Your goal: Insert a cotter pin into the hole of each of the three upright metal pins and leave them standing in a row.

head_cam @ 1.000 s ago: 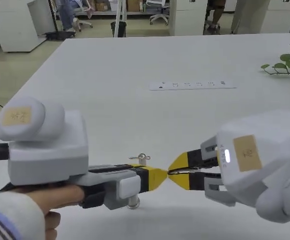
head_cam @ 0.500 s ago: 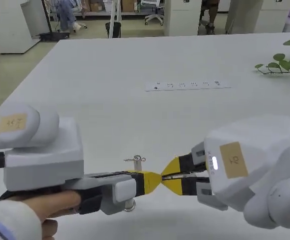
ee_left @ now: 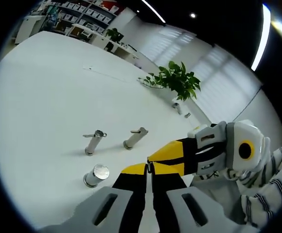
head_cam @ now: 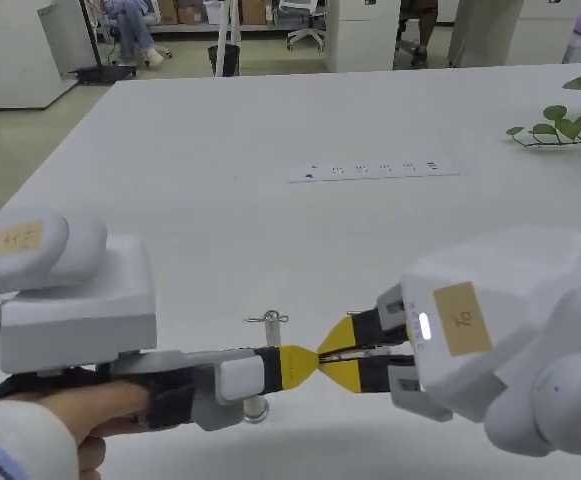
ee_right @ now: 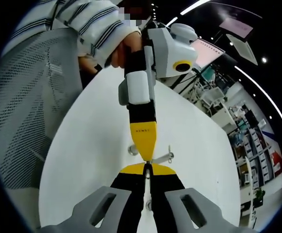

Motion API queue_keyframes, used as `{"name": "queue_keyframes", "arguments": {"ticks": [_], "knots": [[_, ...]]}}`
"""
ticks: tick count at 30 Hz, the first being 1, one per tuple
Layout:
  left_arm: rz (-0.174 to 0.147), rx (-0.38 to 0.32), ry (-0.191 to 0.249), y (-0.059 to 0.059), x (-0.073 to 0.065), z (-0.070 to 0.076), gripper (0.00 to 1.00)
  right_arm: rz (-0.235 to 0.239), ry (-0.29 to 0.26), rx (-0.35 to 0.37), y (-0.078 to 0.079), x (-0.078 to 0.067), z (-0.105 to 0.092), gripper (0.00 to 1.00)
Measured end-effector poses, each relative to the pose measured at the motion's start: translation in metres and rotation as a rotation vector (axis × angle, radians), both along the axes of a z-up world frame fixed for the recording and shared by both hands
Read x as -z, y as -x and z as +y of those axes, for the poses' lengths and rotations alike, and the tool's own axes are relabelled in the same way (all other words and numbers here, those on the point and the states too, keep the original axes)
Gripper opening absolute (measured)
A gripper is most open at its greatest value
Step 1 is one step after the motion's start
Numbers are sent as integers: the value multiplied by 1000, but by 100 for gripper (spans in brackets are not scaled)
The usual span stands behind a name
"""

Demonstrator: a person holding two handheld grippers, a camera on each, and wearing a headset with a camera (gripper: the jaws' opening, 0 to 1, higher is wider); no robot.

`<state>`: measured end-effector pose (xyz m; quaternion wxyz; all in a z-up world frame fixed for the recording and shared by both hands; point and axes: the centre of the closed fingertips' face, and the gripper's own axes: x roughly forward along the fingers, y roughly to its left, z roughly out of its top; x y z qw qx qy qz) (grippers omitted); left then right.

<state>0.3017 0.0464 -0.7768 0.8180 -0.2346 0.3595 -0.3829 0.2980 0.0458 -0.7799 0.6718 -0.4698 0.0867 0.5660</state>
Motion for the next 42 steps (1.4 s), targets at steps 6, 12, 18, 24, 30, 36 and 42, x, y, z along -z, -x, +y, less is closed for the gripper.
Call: {"name": "queue_keyframes", "arguments": {"ticks": [6,12,18,24,30,36,42], "knots": [[18,12,-36,3,2,1,0,-4,9,-22,2,1,2,3],[40,2,-24,3,3,2,0,-2,5,-26,2,2,2,3],[37,-12,-20,0,1,4,0,7,-10,-20,-2,-1,3,7],[27,-16,-33,0,2,11,0,129,-46,61,-10,4,-10,15],[-40,32,-49,4,-4,11,0,400,-139,148,-3,12,-21,24],[-175,155,-95,13,-9,4,0,616,-217,164,12,13,-24,24],[-251,240,-128,21,-13,0,0,706,-254,147,23,10,-23,23]]}}
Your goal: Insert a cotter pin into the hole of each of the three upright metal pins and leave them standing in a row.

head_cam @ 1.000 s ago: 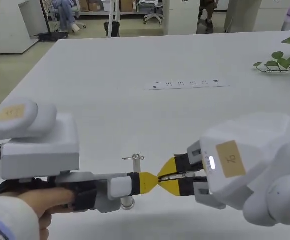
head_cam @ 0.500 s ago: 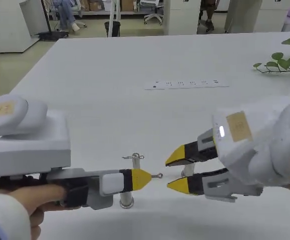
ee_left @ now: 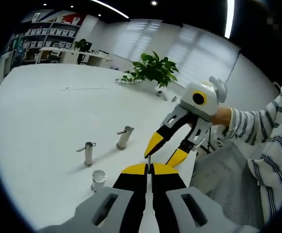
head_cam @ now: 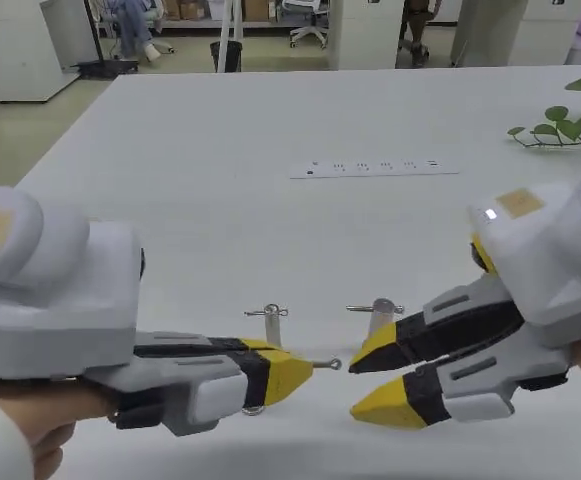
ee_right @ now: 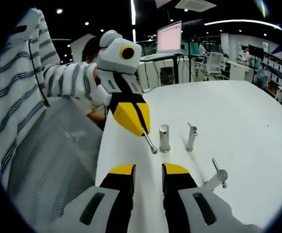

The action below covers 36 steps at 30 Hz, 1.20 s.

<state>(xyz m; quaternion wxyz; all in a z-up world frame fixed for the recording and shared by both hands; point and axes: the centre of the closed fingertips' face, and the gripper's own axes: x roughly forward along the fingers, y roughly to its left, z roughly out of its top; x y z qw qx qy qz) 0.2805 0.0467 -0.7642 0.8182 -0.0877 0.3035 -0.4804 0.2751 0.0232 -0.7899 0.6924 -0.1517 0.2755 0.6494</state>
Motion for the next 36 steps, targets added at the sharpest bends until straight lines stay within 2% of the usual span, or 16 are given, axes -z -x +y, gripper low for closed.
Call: {"name": "queue_keyframes", "arguments": {"ticks": [3,4,6,8,9,15,17,19,21,25,30,36], "knots": [[-19,55,-13,5,0,-2,0,24,-22,-1,3,-3,3,23],[-15,71,-5,8,-2,-3,0,31,-30,-2,4,-4,4,23],[-18,95,-16,11,-2,-4,0,41,-38,-9,7,-5,6,22],[-32,126,-37,14,-3,-5,0,55,-41,-26,11,-6,8,22],[-46,141,-38,16,-4,-6,0,46,-41,-41,14,-7,9,20],[-75,186,-49,19,-6,-10,0,63,-55,-75,21,-9,13,14],[-83,200,-65,20,-4,-10,0,68,-56,-86,24,-9,14,12],[-76,213,-74,23,-2,-10,0,72,-54,-101,27,-8,14,9],[-73,219,-64,25,-2,-11,0,74,-45,-115,29,-7,13,8],[-83,236,-64,27,-4,-12,0,68,-36,-130,32,-5,13,6],[-102,258,-71,29,-4,-12,0,66,-33,-147,33,-6,11,6],[-141,311,-109,34,1,-13,1,66,-15,-170,36,-6,9,5]]}}
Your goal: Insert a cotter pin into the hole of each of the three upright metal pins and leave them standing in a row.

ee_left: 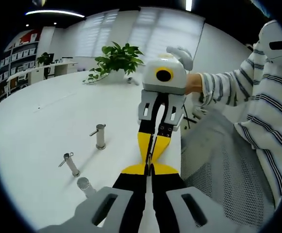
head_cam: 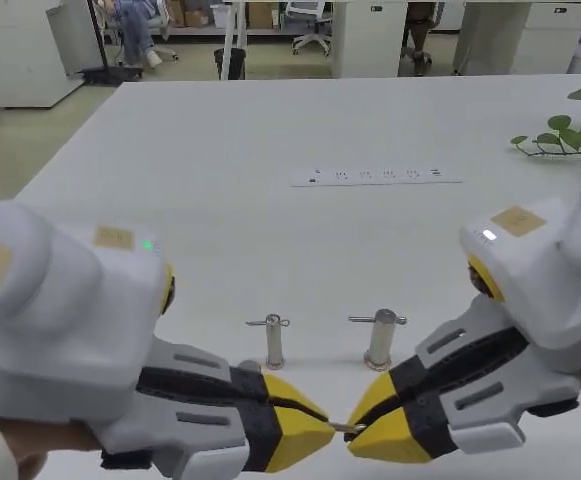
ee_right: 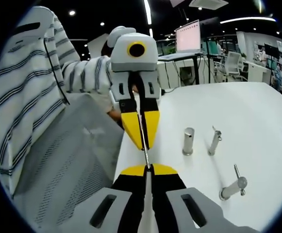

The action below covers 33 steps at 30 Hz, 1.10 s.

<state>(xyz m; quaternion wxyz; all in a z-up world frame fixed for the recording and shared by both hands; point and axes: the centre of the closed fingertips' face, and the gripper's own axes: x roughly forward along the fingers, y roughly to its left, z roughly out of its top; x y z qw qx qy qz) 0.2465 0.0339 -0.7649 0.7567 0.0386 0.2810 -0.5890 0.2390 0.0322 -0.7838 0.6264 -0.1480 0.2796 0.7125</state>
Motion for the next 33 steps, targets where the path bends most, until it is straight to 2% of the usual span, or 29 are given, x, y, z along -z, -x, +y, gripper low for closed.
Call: {"name": "queue_keyframes", "arguments": {"ticks": [2,5,14,15,16,18,22,25,26,29,33], "knots": [[-27,26,-21,2,3,0,1,1,8,-5,1,1,-1,5],[-45,47,-34,4,5,0,1,2,15,-9,3,2,-1,4],[-68,36,-34,0,8,5,1,-24,26,0,-2,1,2,4],[-75,33,-32,-2,8,5,1,-27,25,3,-3,1,3,4],[-100,27,-31,-4,8,7,2,-31,22,2,-4,1,3,4],[-134,4,-27,-10,6,9,3,-33,16,12,-7,0,4,4],[-149,-52,-20,-20,6,17,12,-46,25,34,-14,1,3,4],[-178,-128,-31,-33,8,26,16,-56,28,63,-20,2,3,4],[-190,-174,-20,-40,7,30,18,-58,31,72,-23,2,2,4],[-197,-224,11,-47,4,34,27,-58,47,124,-32,5,2,4],[-207,-255,-11,-54,10,42,30,-68,74,163,-40,10,1,4]]}}
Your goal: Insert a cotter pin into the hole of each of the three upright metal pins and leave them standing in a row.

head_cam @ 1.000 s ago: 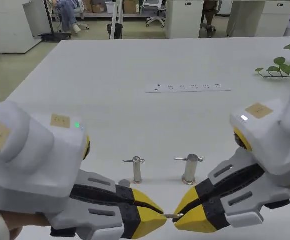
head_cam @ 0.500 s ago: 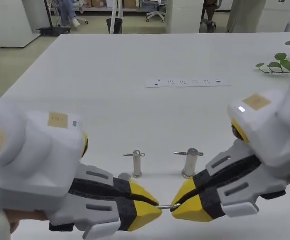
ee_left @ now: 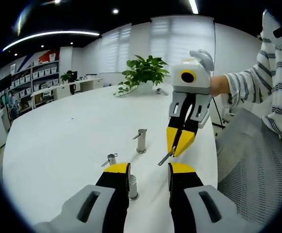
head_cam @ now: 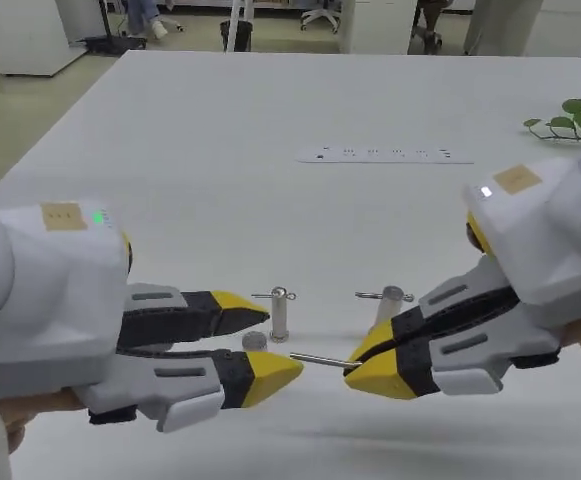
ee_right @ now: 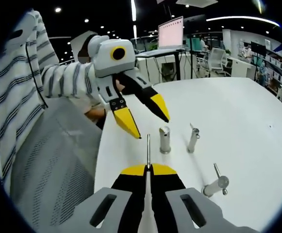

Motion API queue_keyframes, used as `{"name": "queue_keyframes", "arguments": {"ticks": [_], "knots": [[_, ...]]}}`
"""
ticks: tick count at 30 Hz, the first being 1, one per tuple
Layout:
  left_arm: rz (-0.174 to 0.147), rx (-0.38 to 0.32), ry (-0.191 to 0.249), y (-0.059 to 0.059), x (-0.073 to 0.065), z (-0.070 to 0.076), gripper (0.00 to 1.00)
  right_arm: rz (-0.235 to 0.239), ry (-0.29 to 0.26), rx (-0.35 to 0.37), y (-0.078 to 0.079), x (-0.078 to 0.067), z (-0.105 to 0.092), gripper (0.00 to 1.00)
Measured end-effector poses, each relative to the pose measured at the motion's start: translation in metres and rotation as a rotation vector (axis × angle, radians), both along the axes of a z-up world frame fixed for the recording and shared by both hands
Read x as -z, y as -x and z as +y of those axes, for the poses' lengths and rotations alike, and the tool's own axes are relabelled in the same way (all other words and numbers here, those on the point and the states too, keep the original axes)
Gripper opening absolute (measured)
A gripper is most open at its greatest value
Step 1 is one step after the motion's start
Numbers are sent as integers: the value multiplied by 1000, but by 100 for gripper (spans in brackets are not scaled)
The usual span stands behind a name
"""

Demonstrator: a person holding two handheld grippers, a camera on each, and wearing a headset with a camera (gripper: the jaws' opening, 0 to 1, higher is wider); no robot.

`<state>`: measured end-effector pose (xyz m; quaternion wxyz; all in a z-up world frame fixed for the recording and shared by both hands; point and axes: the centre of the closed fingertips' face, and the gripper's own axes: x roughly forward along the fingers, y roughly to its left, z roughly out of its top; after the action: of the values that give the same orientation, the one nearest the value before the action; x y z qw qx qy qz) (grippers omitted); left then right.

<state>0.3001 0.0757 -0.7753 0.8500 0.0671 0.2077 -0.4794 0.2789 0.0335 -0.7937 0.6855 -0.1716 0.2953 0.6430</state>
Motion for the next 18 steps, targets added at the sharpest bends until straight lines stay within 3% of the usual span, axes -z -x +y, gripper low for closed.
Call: {"name": "queue_keyframes", "arguments": {"ticks": [4,6,9,15,18], "knots": [[-16,-68,-4,-11,8,10,34,20,-4,36,-5,0,2,4],[3,-80,14,-13,13,12,36,22,3,44,-6,1,3,4],[6,-69,-21,-13,25,14,36,13,14,55,-9,1,5,4],[37,-41,-27,-13,47,16,33,10,24,70,-14,4,7,4],[28,-34,-55,-14,52,16,32,6,39,72,-15,6,7,4]]}}
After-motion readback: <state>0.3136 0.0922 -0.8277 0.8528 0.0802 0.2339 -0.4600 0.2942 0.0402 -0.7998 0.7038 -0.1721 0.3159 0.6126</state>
